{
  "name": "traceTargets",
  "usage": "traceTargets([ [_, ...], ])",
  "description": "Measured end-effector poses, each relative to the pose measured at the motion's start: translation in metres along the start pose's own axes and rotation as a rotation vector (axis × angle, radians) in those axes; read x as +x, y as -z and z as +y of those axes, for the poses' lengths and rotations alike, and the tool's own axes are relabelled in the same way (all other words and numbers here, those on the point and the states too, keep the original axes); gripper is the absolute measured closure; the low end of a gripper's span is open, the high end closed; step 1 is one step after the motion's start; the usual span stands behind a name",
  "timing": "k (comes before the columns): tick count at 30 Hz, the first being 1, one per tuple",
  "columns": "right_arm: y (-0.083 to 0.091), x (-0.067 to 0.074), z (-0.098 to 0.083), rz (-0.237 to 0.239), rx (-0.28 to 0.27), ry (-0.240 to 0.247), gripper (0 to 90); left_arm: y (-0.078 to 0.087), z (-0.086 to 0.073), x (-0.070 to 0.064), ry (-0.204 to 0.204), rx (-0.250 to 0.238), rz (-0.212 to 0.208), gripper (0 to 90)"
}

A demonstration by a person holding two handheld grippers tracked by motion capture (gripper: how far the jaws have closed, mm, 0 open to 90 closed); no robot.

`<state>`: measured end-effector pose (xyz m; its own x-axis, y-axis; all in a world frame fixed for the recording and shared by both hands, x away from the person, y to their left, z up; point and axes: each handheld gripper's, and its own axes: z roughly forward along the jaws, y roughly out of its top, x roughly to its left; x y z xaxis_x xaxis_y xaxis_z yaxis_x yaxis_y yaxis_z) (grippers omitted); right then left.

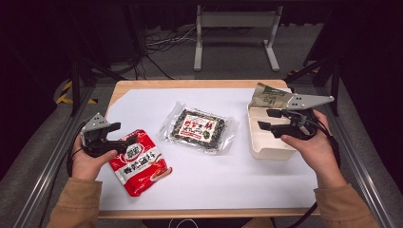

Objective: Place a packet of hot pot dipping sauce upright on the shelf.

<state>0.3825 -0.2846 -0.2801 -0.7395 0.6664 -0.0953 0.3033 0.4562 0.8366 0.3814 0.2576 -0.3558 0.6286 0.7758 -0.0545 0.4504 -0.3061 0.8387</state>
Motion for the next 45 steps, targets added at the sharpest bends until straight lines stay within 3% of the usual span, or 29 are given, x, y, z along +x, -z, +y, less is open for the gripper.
traceTargets([
  [12,-0.005,0.014,-0.020,0.066,-0.031,-0.040,46.3,0.003,-0.003,0.005,-0.030,0.020,0.009,18.3],
  [17,-0.013,0.019,-0.029,0.091,-0.002,-0.038,46.1,0.004,-0.003,0.007,-0.038,0.036,0.004,22.7],
  [22,-0.015,0.024,-0.033,0.098,0.002,-0.034,45.8,0.009,-0.005,0.014,-0.036,0.044,0.040,27.2],
  [26,-0.017,0.030,-0.035,0.115,0.018,-0.019,45.8,0.012,-0.011,0.024,-0.012,0.044,0.093,27.9],
  [28,-0.019,0.032,-0.035,0.120,0.023,-0.012,45.7,0.014,-0.014,0.029,-0.005,0.057,0.080,34.6],
  [36,-0.032,0.039,-0.036,0.149,0.046,0.006,44.7,0.012,-0.028,0.045,0.052,0.077,0.127,30.6],
  [40,-0.038,0.043,-0.036,0.158,0.057,0.021,43.9,0.006,-0.036,0.056,0.103,0.107,0.104,29.0],
  [45,-0.044,0.049,-0.036,0.167,0.071,0.042,43.0,-0.002,-0.043,0.062,0.125,0.133,0.108,29.1],
])
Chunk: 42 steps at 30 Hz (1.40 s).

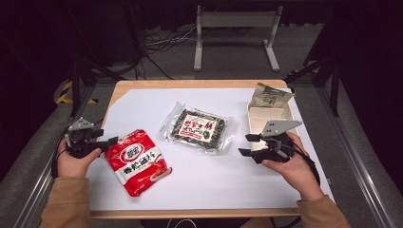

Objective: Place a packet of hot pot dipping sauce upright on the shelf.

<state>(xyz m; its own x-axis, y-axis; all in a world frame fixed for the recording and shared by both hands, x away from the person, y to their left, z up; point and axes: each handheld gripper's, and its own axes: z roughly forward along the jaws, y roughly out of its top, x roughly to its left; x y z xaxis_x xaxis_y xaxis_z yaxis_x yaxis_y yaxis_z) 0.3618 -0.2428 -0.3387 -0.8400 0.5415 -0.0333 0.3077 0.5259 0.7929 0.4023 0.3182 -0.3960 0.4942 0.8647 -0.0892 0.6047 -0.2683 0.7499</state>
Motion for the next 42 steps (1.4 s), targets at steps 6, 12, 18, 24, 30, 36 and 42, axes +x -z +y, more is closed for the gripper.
traceTargets([
  [6,-0.003,0.001,-0.001,0.002,0.008,0.007,42.6,-0.012,-0.007,0.008,0.019,0.038,0.020,29.4],
  [12,-0.001,-0.001,-0.002,0.002,-0.013,0.006,42.9,-0.024,-0.014,0.014,0.048,0.093,0.003,29.2],
  [18,-0.002,0.000,-0.002,0.008,-0.013,0.012,42.4,-0.031,-0.018,0.018,0.081,0.156,-0.028,27.0],
  [24,-0.004,-0.001,-0.003,0.010,-0.011,0.007,42.1,-0.036,-0.019,0.019,0.080,0.202,-0.063,26.4],
  [30,-0.005,-0.002,-0.004,0.003,-0.008,0.007,41.1,-0.038,-0.021,0.020,0.068,0.227,-0.074,27.0],
  [36,-0.006,-0.001,-0.005,0.007,-0.012,0.008,42.1,-0.038,-0.021,0.017,0.040,0.222,-0.106,32.9],
  [42,-0.007,-0.001,-0.005,0.012,-0.017,0.006,42.4,-0.031,-0.019,0.015,0.020,0.211,-0.127,39.2],
])
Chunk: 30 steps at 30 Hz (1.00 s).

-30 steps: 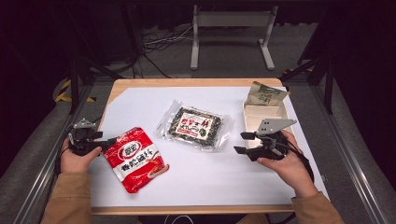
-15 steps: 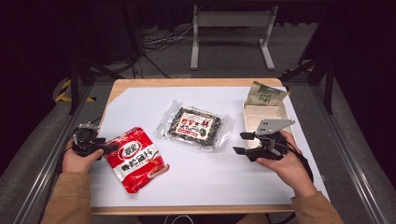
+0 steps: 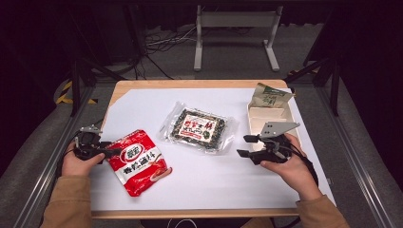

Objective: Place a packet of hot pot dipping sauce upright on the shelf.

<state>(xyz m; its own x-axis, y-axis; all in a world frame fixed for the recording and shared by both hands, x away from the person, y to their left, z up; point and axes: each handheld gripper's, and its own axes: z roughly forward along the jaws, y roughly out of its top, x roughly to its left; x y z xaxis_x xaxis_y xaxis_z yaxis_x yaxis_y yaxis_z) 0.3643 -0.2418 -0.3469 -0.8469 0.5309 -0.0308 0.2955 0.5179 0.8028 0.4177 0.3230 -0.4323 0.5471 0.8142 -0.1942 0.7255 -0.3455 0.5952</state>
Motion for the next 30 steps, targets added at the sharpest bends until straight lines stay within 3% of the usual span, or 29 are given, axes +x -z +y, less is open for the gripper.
traceTargets([
  [6,-0.002,0.000,-0.001,0.003,0.001,0.000,42.4,0.009,0.001,-0.004,-0.021,-0.028,-0.047,48.7],
  [17,-0.008,0.003,-0.001,0.020,0.009,0.009,42.3,-0.002,-0.002,-0.004,-0.037,0.036,-0.073,51.7],
  [22,-0.010,0.003,-0.001,0.024,0.014,0.011,42.5,-0.007,-0.004,-0.003,-0.044,0.036,-0.066,54.8],
  [24,-0.011,0.004,-0.001,0.024,0.015,0.014,42.5,-0.008,-0.005,-0.003,-0.068,0.033,-0.038,62.9],
  [30,-0.012,0.004,-0.001,0.023,0.016,0.018,42.7,-0.008,-0.006,-0.001,-0.066,0.022,0.000,80.2],
])
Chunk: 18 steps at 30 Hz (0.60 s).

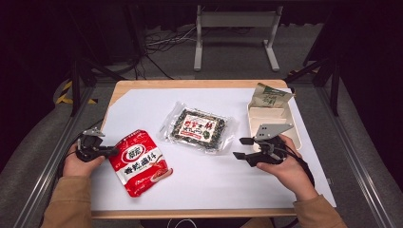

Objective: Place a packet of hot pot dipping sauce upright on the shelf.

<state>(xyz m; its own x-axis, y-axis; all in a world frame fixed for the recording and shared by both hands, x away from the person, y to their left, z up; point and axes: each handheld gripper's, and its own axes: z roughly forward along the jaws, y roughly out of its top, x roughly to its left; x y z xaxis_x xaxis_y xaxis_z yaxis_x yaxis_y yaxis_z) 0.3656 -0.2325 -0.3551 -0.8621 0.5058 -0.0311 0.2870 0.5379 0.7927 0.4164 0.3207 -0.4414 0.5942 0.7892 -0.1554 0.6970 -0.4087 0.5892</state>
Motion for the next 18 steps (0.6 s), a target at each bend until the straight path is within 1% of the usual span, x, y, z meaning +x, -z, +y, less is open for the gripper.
traceTargets([
  [3,0.000,-0.001,-0.001,-0.005,0.001,-0.002,42.9,0.000,0.000,0.000,0.001,0.005,0.020,85.9],
  [5,0.000,-0.001,-0.002,-0.006,0.003,-0.008,44.3,0.001,0.001,0.001,0.000,0.004,0.021,88.4],
  [8,0.000,-0.002,-0.002,-0.007,0.002,-0.016,45.6,0.004,0.001,0.001,0.005,-0.006,0.013,89.0],
  [9,0.000,-0.002,-0.002,-0.003,0.001,-0.020,45.6,0.005,0.001,0.001,0.000,-0.010,0.013,89.1],
  [10,0.000,-0.002,-0.003,0.000,0.001,-0.023,45.4,0.006,0.001,0.001,0.002,-0.016,0.012,89.2],
  [14,0.000,-0.002,-0.003,-0.002,0.000,-0.026,43.9,0.016,0.005,-0.002,-0.009,-0.035,0.009,89.5],
  [16,0.001,-0.002,-0.002,-0.003,-0.004,-0.022,43.8,0.022,0.007,-0.004,-0.001,-0.051,-0.004,89.5],
  [17,0.001,-0.001,-0.002,-0.004,-0.007,-0.018,43.7,0.026,0.008,-0.005,0.021,-0.064,-0.016,89.5],
  [18,0.001,-0.001,-0.002,-0.006,-0.010,-0.013,43.5,0.030,0.009,-0.005,0.030,-0.075,-0.027,89.5],
])
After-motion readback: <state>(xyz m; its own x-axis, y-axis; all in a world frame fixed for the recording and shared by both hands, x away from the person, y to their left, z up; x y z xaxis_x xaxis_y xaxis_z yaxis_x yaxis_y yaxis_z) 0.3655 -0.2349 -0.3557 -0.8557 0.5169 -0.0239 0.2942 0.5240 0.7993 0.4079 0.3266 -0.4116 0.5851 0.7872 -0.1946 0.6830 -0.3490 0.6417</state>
